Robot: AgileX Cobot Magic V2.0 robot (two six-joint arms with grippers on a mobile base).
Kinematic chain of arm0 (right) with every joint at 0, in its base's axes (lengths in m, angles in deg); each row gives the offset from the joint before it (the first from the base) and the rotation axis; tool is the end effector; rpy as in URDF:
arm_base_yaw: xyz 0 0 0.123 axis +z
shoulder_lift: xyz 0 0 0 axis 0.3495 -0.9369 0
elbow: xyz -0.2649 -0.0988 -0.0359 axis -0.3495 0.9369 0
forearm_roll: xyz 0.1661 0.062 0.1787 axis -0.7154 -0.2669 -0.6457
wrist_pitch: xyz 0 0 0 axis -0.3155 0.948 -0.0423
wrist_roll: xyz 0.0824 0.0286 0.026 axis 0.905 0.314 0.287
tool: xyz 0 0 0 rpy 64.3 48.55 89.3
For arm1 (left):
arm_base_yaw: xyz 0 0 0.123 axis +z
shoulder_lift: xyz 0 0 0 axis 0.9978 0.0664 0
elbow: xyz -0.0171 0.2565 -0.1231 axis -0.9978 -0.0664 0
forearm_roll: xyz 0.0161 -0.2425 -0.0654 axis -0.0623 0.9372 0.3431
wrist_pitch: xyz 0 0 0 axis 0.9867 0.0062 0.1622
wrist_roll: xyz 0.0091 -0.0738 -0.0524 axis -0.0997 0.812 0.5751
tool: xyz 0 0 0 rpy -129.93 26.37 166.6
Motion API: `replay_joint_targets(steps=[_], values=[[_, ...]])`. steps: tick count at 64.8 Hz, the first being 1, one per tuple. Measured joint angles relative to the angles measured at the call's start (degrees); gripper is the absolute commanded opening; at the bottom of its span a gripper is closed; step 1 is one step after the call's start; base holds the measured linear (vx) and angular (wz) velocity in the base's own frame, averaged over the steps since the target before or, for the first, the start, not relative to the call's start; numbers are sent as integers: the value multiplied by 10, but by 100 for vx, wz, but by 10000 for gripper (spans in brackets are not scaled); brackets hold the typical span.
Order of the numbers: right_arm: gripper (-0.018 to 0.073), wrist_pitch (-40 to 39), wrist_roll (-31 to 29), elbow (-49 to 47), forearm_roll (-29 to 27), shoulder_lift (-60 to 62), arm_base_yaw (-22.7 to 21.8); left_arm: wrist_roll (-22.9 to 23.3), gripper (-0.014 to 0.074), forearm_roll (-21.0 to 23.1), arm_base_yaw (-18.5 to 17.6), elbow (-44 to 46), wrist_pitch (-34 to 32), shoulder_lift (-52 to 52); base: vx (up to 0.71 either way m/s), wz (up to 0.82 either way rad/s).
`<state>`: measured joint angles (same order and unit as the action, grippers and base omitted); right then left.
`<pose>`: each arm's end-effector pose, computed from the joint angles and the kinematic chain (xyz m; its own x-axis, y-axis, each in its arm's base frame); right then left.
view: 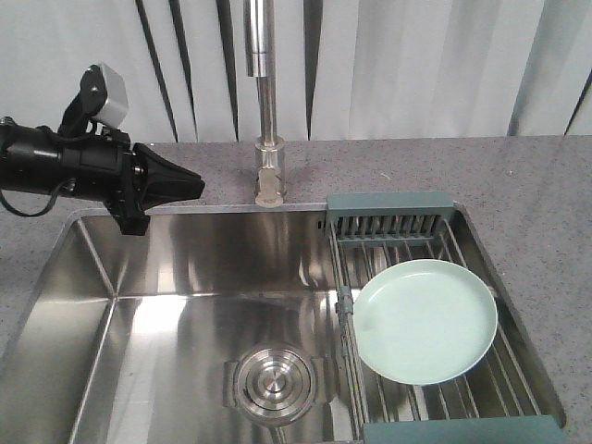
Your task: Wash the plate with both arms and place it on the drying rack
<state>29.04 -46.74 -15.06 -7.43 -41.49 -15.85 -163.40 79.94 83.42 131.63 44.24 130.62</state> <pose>0.0728 0.0113 0.3076 -0.6160 -0.1040 -0.7808 -0.1597 0.9871 -0.0054 0.3488 -0.0908 0.2967 -0.2134 0.3920 -0.8949 0.9148 0.4018 -0.0421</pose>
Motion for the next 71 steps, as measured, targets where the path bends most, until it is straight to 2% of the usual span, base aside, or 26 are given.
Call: replay_joint_targets(steps=[16, 35, 59, 71], values=[[263, 0, 0, 0, 0, 0, 0, -82, -8, 43, -34, 1, -3, 36, 0, 0], [263, 0, 0, 0, 0, 0, 0, -133, -8, 71, -49, 5, -11, 86, 0, 0], [263, 0, 0, 0, 0, 0, 0, -134, -8, 75, -49, 91, -10, 154, 0, 0], [263, 0, 0, 0, 0, 0, 0, -125, -8, 77, -61, 136, -10, 189, 0, 0]])
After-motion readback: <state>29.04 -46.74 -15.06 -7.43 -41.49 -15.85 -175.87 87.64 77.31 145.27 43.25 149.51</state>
